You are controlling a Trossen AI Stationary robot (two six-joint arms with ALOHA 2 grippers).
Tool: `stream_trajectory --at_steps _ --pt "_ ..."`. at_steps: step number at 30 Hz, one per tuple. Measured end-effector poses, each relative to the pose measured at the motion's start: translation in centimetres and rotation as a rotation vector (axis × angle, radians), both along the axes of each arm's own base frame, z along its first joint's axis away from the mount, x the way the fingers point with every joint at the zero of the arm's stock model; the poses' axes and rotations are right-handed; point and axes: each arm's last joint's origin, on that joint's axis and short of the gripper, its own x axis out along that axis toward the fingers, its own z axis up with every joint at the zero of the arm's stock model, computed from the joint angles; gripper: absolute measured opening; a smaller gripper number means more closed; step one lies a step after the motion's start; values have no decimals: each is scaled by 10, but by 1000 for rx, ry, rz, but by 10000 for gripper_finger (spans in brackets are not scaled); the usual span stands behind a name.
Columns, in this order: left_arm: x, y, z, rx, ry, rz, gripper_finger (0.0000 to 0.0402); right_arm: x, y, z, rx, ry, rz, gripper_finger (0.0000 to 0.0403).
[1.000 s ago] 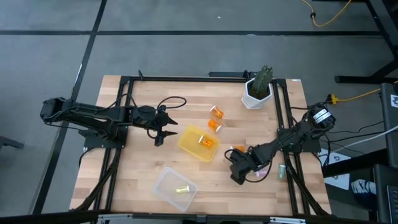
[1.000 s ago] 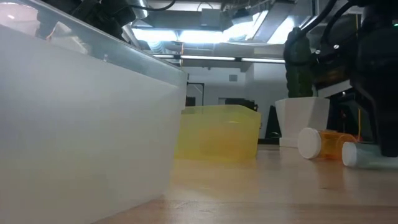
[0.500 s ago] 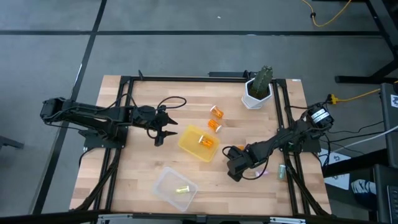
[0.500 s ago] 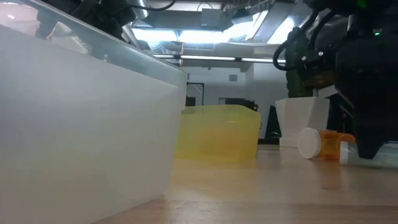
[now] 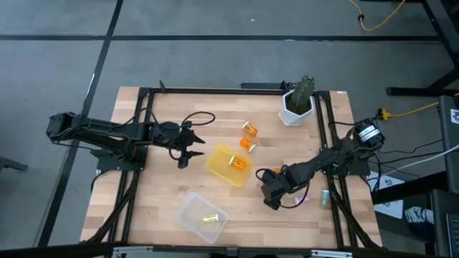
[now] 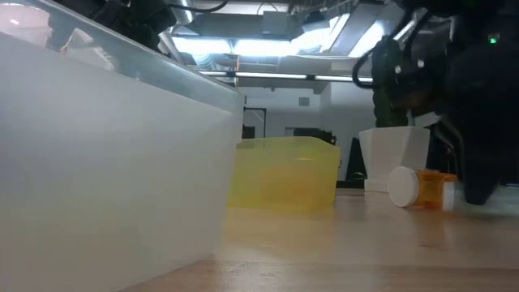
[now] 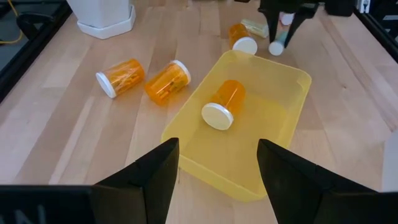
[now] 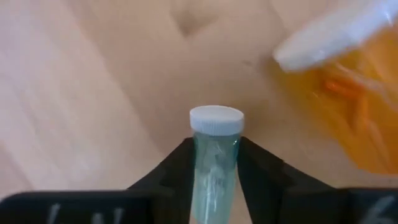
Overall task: Pick and place medicine bottles into bin by pill shape (circle, oval)
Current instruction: Put the green bottled tablet into the transparent bin
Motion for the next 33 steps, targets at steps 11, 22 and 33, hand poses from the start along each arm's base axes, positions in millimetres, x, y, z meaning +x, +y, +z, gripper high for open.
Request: stream_trajectory --at_steps 11,22,33 --pt "0 0 0 0 0 0 212 45 24 58 -281 -448 377 89" --pt "0 0 0 -1 0 0 212 92 45 92 -354 -1107 669 90" --pt "0 0 0 -1 0 0 212 141 43 72 -303 -1323 774 91"
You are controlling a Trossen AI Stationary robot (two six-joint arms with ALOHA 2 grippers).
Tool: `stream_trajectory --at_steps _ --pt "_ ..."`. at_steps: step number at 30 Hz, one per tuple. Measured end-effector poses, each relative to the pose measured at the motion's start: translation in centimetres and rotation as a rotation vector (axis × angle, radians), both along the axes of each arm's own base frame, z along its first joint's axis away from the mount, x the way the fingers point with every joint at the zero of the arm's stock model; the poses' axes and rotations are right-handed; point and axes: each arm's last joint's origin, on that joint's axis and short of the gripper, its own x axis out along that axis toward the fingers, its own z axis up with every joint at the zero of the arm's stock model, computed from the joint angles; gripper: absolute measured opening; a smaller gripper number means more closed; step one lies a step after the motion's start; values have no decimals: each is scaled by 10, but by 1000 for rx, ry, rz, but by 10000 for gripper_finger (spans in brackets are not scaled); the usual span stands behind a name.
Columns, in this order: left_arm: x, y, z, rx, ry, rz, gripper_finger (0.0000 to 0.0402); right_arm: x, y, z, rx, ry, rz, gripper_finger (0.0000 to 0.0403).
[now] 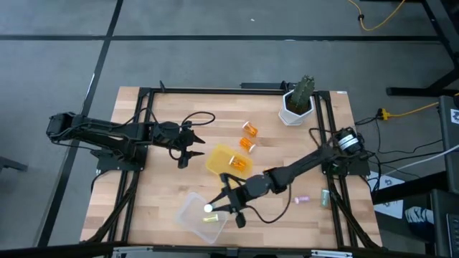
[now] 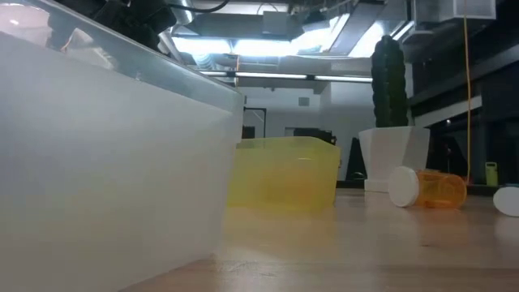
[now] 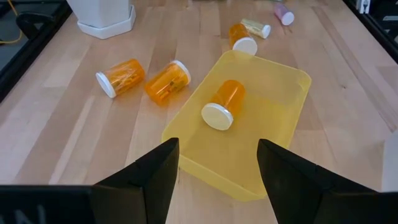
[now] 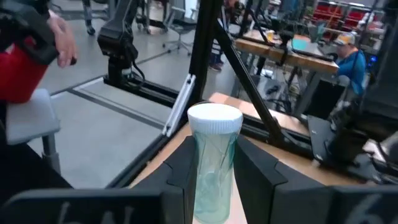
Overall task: Pick and place medicine bottles into bin by pill shape (circle, oval)
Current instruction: Put the green bottled tablet into the transparent bin
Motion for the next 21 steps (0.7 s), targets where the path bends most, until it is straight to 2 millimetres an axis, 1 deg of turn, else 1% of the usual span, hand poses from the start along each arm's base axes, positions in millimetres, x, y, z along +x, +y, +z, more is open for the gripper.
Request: stream_trajectory --at_steps 3,6,13,16,21 --pt "0 0 0 0 0 0 212 17 2 -5 13 21 47 91" --pt "0 0 0 0 0 0 212 28 5 -6 5 49 58 91" --pt "0 0 0 1 0 0 212 31 7 -1 11 108 58 94" --pt "0 0 0 1 0 -1 212 31 7 0 13 108 64 114" --pt "0 0 0 1 0 0 212 31 7 0 15 111 64 166"
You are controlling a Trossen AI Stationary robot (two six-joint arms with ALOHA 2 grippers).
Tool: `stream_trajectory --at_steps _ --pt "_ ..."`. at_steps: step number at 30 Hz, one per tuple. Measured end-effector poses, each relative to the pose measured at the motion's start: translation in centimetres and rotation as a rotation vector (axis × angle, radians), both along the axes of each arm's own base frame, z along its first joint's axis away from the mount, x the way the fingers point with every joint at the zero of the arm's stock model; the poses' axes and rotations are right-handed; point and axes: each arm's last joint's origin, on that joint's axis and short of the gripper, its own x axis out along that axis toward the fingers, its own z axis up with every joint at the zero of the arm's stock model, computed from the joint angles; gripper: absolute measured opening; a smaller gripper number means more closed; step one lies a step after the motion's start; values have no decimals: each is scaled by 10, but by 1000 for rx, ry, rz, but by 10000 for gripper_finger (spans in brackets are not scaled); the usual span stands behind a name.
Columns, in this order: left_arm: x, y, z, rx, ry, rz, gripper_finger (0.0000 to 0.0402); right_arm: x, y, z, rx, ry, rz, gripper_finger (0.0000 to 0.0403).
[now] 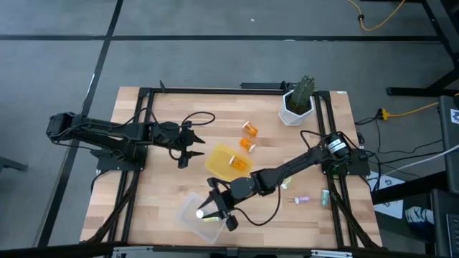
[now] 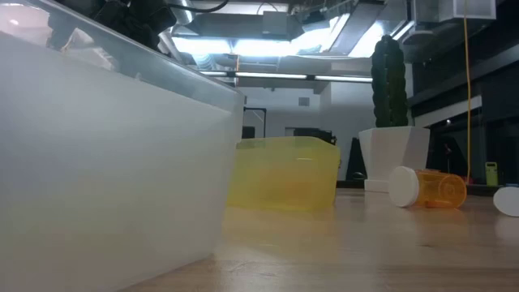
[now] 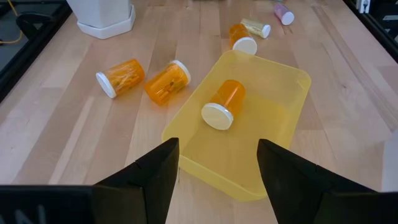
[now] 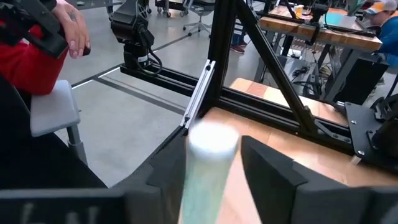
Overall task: Pick and place medicine bottles into bin by pill shape (circle, oval)
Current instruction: Put the green bottled tablet into the transparent bin, then put the purple bottled tablet into the transparent bin
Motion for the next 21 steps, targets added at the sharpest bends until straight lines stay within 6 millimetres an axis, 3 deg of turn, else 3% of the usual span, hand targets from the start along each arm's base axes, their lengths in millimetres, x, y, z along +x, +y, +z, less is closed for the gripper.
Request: stream_trajectory --at_steps 9,15,21 --pt "0 0 0 0 0 0 212 0 -3 2 16 10 -41 196" --pt "0 0 0 0 0 0 212 -16 -17 33 5 90 -270 196" --pt "0 0 0 1 0 0 212 -51 -30 66 -38 236 -446 196"
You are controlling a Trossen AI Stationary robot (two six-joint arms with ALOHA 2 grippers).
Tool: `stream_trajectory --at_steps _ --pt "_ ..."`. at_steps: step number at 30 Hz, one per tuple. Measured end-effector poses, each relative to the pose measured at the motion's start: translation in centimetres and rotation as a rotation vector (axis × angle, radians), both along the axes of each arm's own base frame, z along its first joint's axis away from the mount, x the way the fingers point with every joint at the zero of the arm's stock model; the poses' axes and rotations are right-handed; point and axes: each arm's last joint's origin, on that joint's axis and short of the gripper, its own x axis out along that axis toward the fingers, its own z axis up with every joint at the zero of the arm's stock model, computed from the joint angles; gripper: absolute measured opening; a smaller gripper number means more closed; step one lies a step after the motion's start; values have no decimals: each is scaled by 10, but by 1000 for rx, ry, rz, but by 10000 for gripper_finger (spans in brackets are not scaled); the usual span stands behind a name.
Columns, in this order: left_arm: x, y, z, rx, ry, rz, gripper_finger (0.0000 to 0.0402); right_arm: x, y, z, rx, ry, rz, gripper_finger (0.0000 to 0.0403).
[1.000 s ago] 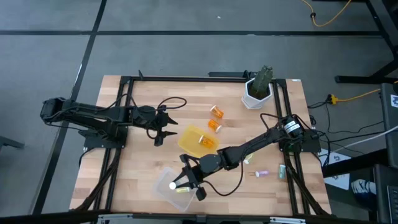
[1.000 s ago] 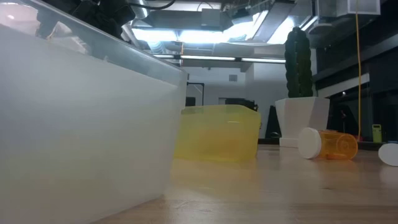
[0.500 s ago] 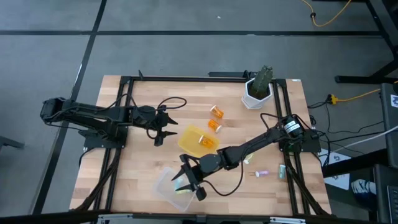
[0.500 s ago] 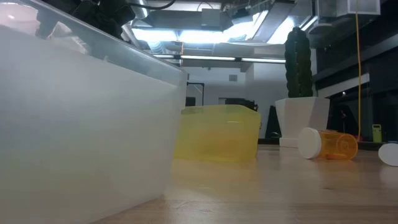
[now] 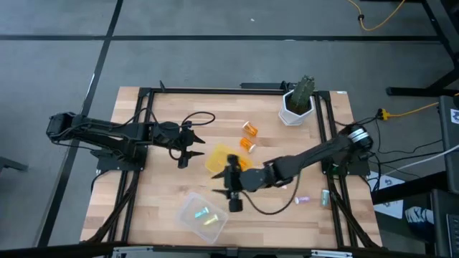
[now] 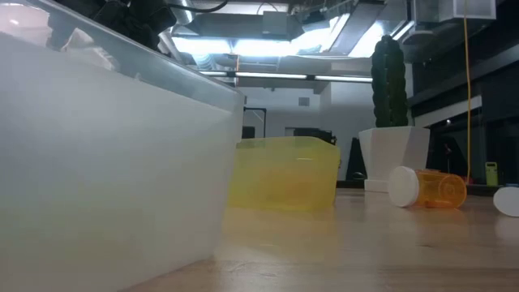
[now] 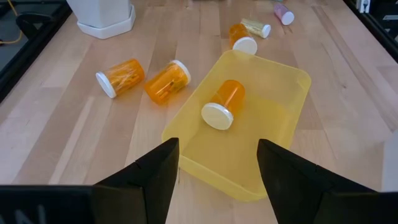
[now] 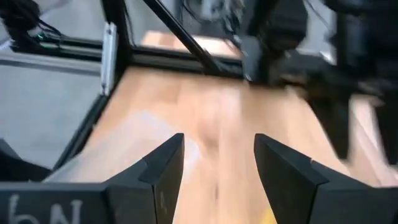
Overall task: Pick and place medicine bottles into bin by pill shape (circle, oval)
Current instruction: Put the purple bottled tablet into the transparent bin
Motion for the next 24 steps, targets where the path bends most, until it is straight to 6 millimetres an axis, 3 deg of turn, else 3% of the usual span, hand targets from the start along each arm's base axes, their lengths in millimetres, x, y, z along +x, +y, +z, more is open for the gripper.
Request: stream_trajectory --at_steps 7,16,20,24 --pt "0 0 0 0 0 -1 212 -63 -10 20 83 313 -165 197" --pt "0 0 0 1 0 0 212 -145 -11 19 76 754 -444 197" --pt "0 0 0 0 0 -1 212 -169 -9 21 143 867 -618 197" --pt "0 0 0 1 0 0 212 -182 1 20 145 893 -638 197"
